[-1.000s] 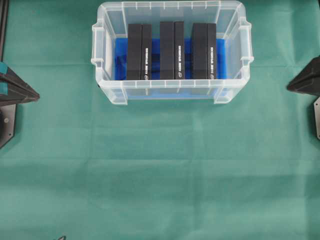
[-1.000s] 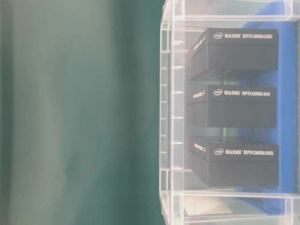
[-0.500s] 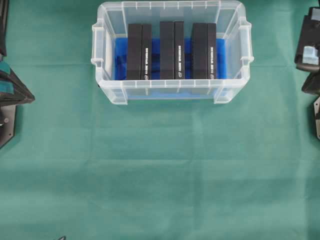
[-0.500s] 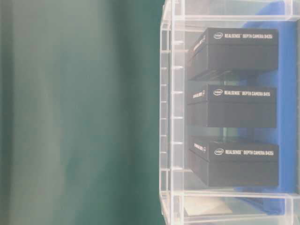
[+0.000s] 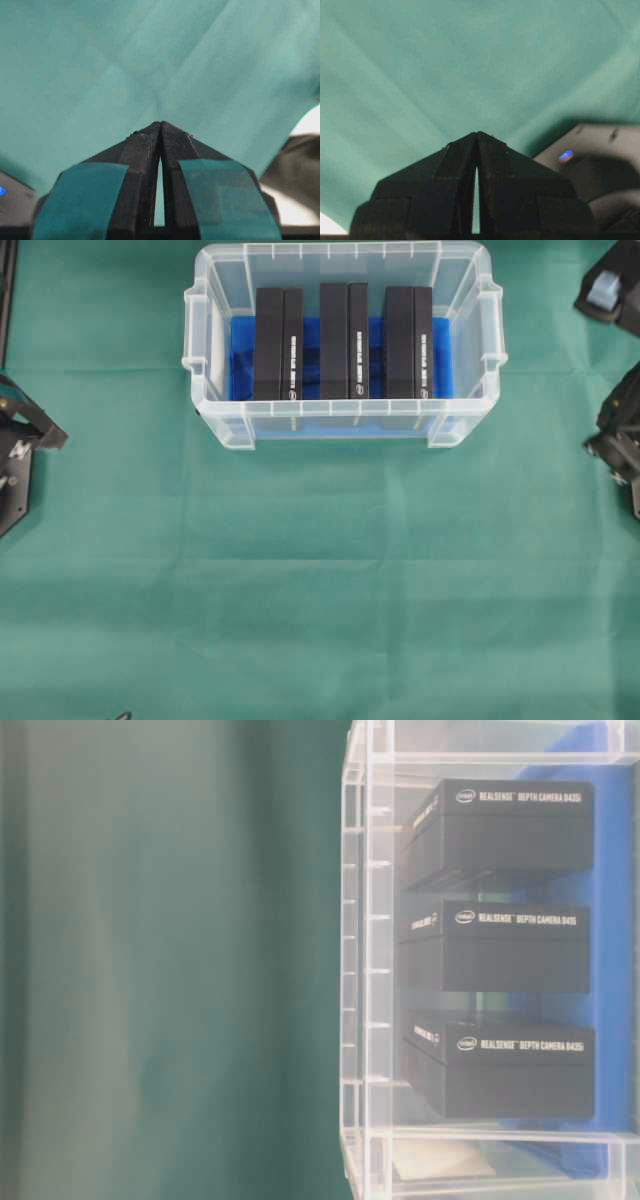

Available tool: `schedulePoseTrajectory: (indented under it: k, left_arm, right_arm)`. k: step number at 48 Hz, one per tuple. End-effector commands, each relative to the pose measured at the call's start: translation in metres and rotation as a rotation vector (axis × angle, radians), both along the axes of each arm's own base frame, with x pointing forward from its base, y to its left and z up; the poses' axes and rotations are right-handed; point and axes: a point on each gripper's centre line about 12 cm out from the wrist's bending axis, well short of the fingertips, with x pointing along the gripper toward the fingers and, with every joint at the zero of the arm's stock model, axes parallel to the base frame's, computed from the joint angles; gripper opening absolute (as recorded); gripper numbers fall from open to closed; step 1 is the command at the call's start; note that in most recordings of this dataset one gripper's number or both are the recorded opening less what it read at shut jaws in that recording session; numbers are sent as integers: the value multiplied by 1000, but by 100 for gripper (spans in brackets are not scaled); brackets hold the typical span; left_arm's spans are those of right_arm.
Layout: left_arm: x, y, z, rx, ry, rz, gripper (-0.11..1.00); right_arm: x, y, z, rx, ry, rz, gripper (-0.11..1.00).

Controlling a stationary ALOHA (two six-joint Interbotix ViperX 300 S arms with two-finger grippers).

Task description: Take out the box from the case.

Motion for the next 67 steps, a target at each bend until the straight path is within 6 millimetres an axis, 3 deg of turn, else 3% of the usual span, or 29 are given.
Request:
schedulePoseTrajectory:
  k: [1, 10, 24, 33, 45, 58, 67]
  left_arm:
    - [-1, 2, 6, -57, 8, 110, 1]
    - [-13, 2, 0, -158, 119, 303, 1]
    - [-15, 6, 0, -175, 132, 358, 1]
    - [-16, 21, 0, -154, 124, 422, 1]
    - [-19, 51, 2, -89, 123, 459, 1]
    - [-21, 82, 4, -40, 162, 508, 2]
    - [-23, 95, 4, -25, 204, 520, 3]
  right_arm:
    - [0, -4, 7, 11, -13, -145, 0]
    - [-8, -9, 7, 26, 26, -453, 0]
    - [-7, -10, 8, 16, 44, -473, 0]
    - [-6, -17, 9, -17, 27, -489, 0]
    - [-11, -44, 9, -44, 33, -513, 0]
    - [-11, -90, 8, -84, 15, -527, 0]
    - [-9, -106, 6, -97, 10, -542, 0]
